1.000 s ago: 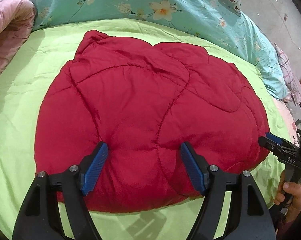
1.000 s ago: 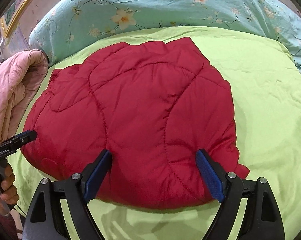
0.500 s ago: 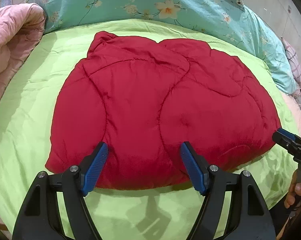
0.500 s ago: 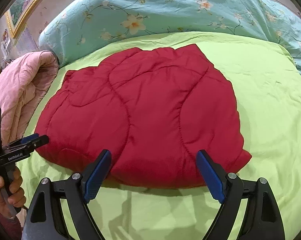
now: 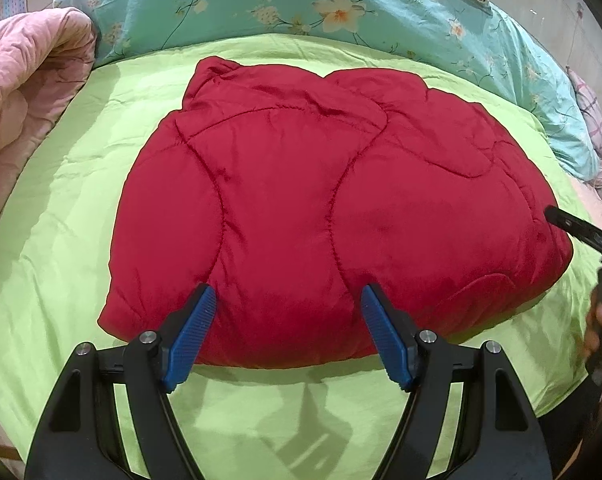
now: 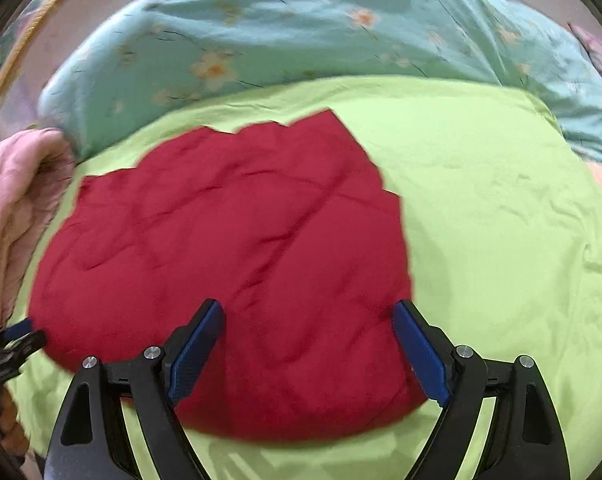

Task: Fold large clothes
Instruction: 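Press and smooth the folded coat with both open tools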

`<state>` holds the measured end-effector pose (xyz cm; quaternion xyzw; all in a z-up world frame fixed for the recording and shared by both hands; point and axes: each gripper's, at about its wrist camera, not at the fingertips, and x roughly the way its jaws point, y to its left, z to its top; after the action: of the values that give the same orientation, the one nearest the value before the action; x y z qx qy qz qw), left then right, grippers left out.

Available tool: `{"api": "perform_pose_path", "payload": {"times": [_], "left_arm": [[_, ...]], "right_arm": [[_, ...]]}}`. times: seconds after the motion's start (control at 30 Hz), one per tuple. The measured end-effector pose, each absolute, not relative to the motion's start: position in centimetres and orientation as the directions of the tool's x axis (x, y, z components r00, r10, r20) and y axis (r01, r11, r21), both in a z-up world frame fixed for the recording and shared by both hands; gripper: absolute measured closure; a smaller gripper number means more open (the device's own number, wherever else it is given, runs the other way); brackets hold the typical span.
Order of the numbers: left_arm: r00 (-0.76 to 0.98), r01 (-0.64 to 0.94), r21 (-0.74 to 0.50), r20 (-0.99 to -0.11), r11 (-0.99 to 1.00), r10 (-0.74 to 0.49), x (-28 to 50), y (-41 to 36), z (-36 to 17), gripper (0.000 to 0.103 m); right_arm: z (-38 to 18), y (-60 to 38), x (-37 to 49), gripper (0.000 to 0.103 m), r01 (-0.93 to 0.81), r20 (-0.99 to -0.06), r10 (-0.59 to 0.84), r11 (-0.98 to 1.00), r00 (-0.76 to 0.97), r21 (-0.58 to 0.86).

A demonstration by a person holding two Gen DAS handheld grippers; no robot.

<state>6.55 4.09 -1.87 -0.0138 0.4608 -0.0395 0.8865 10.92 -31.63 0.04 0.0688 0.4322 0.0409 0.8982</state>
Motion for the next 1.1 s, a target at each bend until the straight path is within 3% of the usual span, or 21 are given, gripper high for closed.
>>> {"api": "perform_pose_path", "payload": {"times": [0.17, 0.23, 0.3, 0.4, 0.53, 0.57, 0.67, 0.8, 0.9, 1.1], "left_arm": [[0.582, 0.053, -0.081, -0.808, 0.995, -0.097, 6.9, 4.6, -1.4, 0.029], [0.579, 0.045, -0.093, -0.809, 0.995, -0.102, 7.4, 5.0, -1.5, 0.029], [0.575, 0.038, -0.100, -0.811, 0.994, -0.103, 7.9, 5.2, -1.6, 0.029], [0.576, 0.040, -0.096, -0.811, 0.995, -0.101, 8.0, 5.0, -1.6, 0.029], [0.577, 0.062, -0.090, -0.810, 0.994, -0.109, 8.4, 4.9, -2.2, 0.024], [0.579, 0.065, -0.080, -0.809, 0.995, -0.103, 8.5, 4.8, -2.4, 0.023], [0.576, 0.065, -0.063, -0.813, 0.996, -0.089, 9.0, 4.7, -2.6, 0.021], [0.572, 0.055, -0.082, -0.814, 0.995, -0.098, 9.3, 5.2, -2.8, 0.017], [0.575, 0.043, -0.078, -0.813, 0.996, -0.089, 9.4, 5.2, -3.0, 0.015], [0.574, 0.040, -0.074, -0.815, 0.996, -0.083, 9.8, 5.2, -3.2, 0.008]], "right_arm": [[-2.0, -35.0, 13.9, 0.017, 0.034, -0.770, 0.280, 0.931, 0.573, 0.364], [-2.6, -35.5, 14.4, 0.041, 0.021, -0.752, 0.361, 0.895, 0.551, 0.446], [-2.1, -35.5, 14.3, 0.080, 0.000, -0.742, 0.395, 0.883, 0.541, 0.469], [-0.2, -35.2, 12.8, 0.089, -0.018, -0.733, 0.371, 0.898, 0.570, 0.441], [-1.5, -34.7, 11.4, 0.088, -0.006, -0.765, 0.304, 0.930, 0.568, 0.366], [-2.3, -34.6, 11.6, 0.083, 0.001, -0.774, 0.298, 0.933, 0.559, 0.360], [-2.0, -35.0, 11.3, 0.053, 0.050, -0.770, 0.240, 0.942, 0.592, 0.332], [2.2, -33.8, 8.9, 0.052, 0.066, -0.704, 0.103, 0.976, 0.703, 0.209], [4.1, -30.9, 7.2, 0.051, -0.045, -0.655, 0.139, 0.986, 0.743, 0.159], [-0.8, -28.4, 10.0, 0.047, -0.077, -0.762, 0.150, 0.988, 0.629, 0.132]]}}
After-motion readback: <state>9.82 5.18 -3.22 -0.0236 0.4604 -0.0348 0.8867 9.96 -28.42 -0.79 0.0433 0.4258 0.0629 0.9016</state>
